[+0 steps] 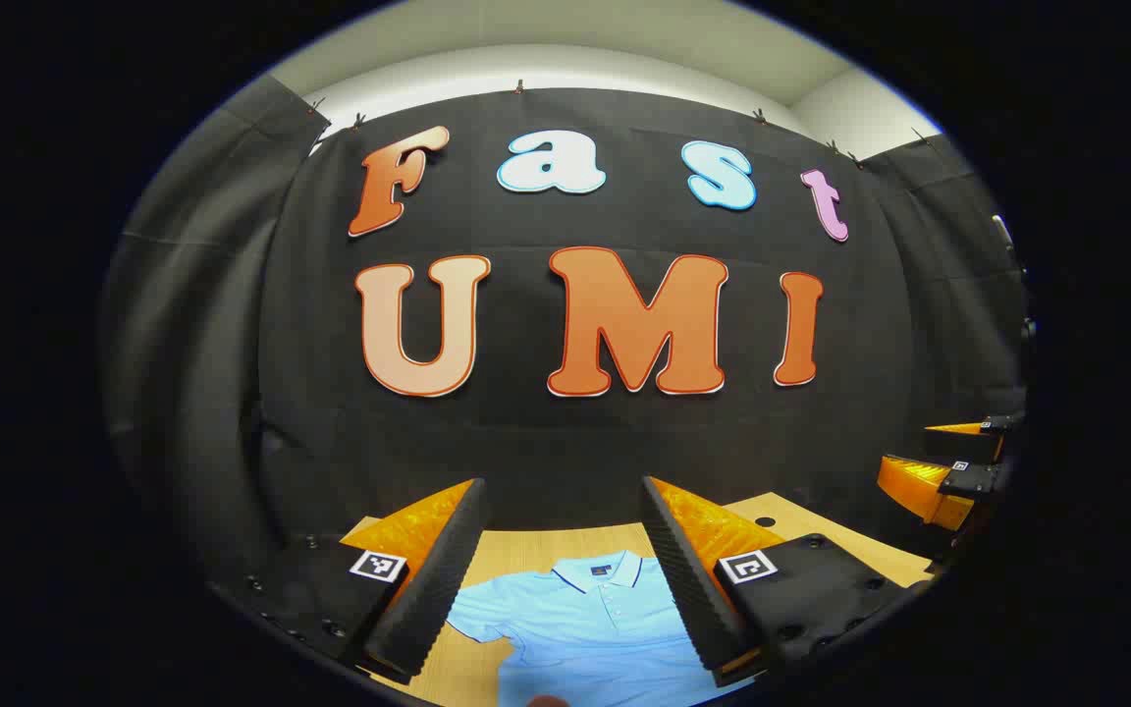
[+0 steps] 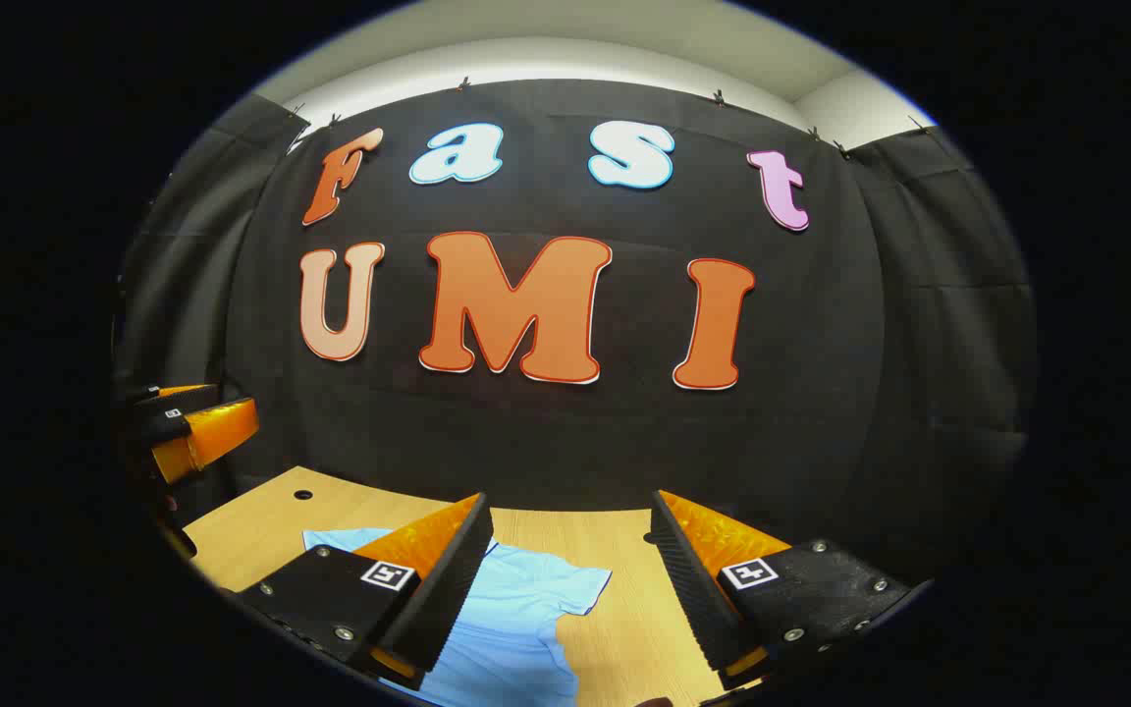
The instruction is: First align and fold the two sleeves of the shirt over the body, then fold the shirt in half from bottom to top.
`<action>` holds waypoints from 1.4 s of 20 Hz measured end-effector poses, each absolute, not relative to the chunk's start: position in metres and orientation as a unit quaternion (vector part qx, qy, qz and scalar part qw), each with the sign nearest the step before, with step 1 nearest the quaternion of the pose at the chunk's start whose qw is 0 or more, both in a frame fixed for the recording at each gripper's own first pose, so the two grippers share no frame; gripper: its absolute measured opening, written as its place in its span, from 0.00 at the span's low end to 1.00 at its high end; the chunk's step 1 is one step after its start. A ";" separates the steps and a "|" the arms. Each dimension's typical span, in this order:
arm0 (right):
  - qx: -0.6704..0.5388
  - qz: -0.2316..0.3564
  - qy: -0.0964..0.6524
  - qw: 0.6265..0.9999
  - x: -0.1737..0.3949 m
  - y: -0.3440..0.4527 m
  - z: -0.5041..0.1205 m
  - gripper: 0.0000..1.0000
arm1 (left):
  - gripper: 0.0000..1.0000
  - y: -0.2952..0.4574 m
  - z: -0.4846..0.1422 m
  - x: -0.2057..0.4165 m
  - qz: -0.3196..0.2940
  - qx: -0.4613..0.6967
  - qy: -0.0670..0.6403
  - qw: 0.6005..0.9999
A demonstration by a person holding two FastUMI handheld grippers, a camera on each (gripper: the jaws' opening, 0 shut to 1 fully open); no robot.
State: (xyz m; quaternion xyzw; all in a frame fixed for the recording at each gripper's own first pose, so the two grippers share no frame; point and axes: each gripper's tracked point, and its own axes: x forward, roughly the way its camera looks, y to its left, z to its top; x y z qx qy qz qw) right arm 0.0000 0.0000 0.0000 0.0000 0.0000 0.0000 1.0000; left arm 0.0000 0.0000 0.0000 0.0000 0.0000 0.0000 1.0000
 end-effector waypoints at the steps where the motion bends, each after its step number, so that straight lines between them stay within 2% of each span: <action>1: 0.000 0.002 0.000 1.000 0.001 0.003 0.000 0.98 | 1.00 0.002 0.002 -0.001 0.001 0.001 -0.002 1.000; 17: -0.008 -0.010 0.009 1.000 -0.001 0.021 -0.001 0.98 | 1.00 0.023 0.007 -0.014 -0.008 0.005 -0.016 1.000; 22: -0.021 -0.016 0.036 0.999 0.014 0.015 -0.019 0.98 | 1.00 0.034 -0.006 -0.006 0.004 -0.002 -0.005 1.000; 28: -0.027 0.009 0.073 0.997 0.060 0.004 -0.044 0.98 | 1.00 0.033 -0.004 0.006 0.037 0.015 -0.007 0.999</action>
